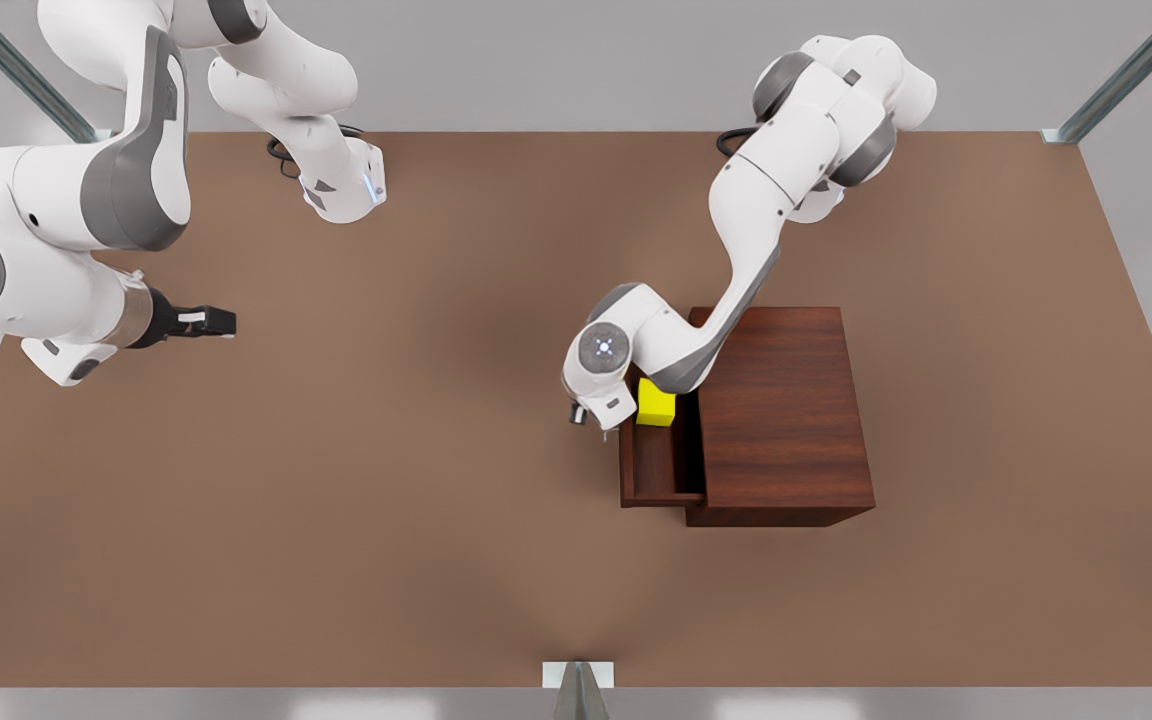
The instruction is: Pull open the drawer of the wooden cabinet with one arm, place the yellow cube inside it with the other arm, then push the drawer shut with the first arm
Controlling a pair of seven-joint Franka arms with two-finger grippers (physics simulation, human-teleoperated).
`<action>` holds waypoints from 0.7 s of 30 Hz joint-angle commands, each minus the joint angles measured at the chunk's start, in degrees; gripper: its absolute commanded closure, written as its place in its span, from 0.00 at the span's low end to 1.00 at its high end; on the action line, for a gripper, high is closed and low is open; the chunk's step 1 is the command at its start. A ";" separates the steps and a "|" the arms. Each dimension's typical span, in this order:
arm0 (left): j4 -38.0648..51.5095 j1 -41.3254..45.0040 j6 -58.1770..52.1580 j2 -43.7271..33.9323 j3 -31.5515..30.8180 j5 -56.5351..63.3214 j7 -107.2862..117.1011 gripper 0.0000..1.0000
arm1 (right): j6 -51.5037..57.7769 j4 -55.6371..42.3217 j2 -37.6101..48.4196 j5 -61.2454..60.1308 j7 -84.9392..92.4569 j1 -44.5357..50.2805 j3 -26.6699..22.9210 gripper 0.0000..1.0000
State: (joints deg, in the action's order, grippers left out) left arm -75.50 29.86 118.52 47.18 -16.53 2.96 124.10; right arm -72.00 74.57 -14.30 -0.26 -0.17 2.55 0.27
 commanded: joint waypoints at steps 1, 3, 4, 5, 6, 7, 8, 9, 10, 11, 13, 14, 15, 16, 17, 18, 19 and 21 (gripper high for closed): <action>-0.35 -0.33 -0.66 -0.07 -0.08 0.03 15.29 0.79 | -0.16 0.05 0.06 -0.09 -3.96 0.00 0.00 0.00; -0.79 -1.30 -0.66 -0.25 -0.25 0.03 15.21 0.79 | -0.16 0.23 0.06 -0.09 -3.96 0.00 0.00 0.00; -1.05 -1.91 -0.75 -0.34 -0.78 0.03 15.03 0.79 | -0.07 0.23 0.06 -0.09 -3.96 0.00 0.00 0.00; -1.76 -2.44 -0.75 -0.51 -1.13 0.12 14.77 0.79 | -0.07 0.23 0.06 0.00 -3.96 0.00 0.00 0.00; -1.76 -3.49 -0.92 -0.60 -2.01 1.08 14.77 0.79 | -0.07 0.23 -0.03 0.00 -3.96 0.00 0.00 0.00; -1.84 -4.46 -1.45 -0.60 -3.06 1.79 14.77 0.79 | -0.07 0.23 -0.12 0.00 -3.96 0.00 0.00 0.00; -1.84 -5.25 -1.89 -0.69 -3.59 1.87 14.77 0.79 | -0.07 0.32 -0.12 -0.09 -3.96 0.00 0.00 0.00; -1.84 -6.22 -2.15 -0.69 -4.38 2.49 14.77 0.79 | -0.07 0.32 -0.12 -0.09 -3.96 0.00 0.00 0.00; -1.84 -7.36 -2.85 -0.69 -5.35 3.02 14.77 0.79 | -0.07 0.32 -0.12 -0.09 -3.96 0.00 0.00 0.00; -1.84 -7.89 -3.30 -0.69 -5.79 3.11 14.68 0.79 | -0.07 0.32 -0.12 -0.09 -3.96 0.00 0.00 0.00; -1.93 -10.08 -4.88 -0.87 -7.28 4.25 14.50 0.79 | -0.07 0.32 -0.12 -0.09 -3.96 0.00 0.00 0.00; -3.69 -12.10 -4.88 -1.39 -9.13 5.56 14.50 0.79 | -0.07 0.32 -0.12 -0.09 -3.96 0.00 0.00 0.00; -4.04 -13.07 -4.96 -1.48 -9.74 6.01 14.50 0.79 | -0.07 0.32 -0.12 -0.09 -3.96 0.00 0.00 0.00; -4.48 -13.86 -5.31 -1.66 -10.27 6.01 14.59 0.79 | -0.07 0.40 -0.21 -0.09 -3.96 0.00 0.00 0.00; -4.48 -14.30 -6.20 -1.74 -10.45 6.27 14.50 0.79 | -0.07 0.32 -0.21 0.00 -3.96 0.00 0.00 0.00; -4.48 -14.57 -6.46 -2.27 -10.45 6.36 14.59 0.79 | -0.07 0.41 -0.21 -0.09 -3.96 0.00 0.00 0.00; -4.48 -14.83 -7.95 -2.62 -10.45 6.36 14.50 0.79 | -0.07 0.41 -0.21 -0.09 -3.96 0.00 0.00 0.00; -4.48 -15.36 -8.92 -2.97 -10.45 6.36 14.50 0.79 | -0.07 0.41 -0.21 -0.09 -3.96 0.00 0.00 0.00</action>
State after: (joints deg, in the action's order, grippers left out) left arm -79.99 14.68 112.34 44.42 -26.94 8.95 134.21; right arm -72.09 74.99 -14.57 -0.32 -2.88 2.55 0.27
